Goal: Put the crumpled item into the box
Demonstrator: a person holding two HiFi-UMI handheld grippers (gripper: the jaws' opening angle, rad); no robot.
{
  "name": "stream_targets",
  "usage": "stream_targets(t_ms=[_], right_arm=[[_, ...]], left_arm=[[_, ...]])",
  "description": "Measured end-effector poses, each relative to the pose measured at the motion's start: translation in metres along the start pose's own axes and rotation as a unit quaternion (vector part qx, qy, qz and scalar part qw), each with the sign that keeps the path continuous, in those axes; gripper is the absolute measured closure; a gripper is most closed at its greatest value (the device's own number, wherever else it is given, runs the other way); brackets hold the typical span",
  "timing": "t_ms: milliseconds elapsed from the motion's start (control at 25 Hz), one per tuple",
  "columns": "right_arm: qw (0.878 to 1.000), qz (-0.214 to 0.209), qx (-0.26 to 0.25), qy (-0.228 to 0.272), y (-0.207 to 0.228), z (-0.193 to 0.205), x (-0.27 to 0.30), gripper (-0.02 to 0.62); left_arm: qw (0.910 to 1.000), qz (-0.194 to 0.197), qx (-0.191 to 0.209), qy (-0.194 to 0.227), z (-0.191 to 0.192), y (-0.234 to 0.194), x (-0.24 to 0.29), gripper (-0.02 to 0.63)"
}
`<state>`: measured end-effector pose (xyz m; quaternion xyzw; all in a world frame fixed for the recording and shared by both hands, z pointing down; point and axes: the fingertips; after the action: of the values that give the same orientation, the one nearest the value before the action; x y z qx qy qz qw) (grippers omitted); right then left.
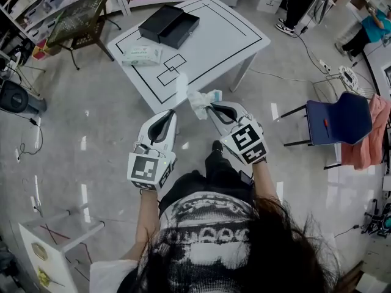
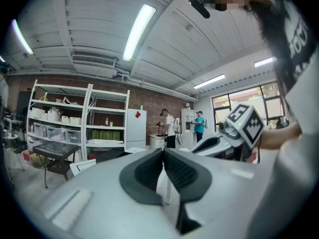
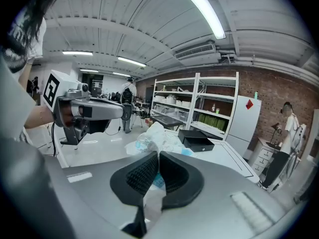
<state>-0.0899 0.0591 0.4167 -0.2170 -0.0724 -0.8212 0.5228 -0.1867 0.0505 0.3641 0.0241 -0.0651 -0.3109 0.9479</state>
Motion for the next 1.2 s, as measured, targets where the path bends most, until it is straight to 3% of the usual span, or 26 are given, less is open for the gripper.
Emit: stream_targets(t_ms=[600, 1200], right_arm=[[0.999, -0.039, -0.013, -0.001, 0.102, -0.002, 0.044, 0.577], [0.996, -0.085, -0.024, 0.01, 0.198, 0.004, 0.067, 0.577]], left_arm=[[0.999, -0.042, -0.002, -0.011, -0.008, -0.024, 0.106, 0.606], [0.9958, -0.088, 0.003, -0.027, -0.02, -0.016, 0.198, 0.606]])
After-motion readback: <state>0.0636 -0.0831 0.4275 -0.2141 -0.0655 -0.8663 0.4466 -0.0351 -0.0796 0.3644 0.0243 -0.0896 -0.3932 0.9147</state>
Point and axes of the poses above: the fingertips, and each gripper's own axes: x forward along the fingers, y to its right, z out of its underside, and after that the axes turned 4 degrees about x, right-handed
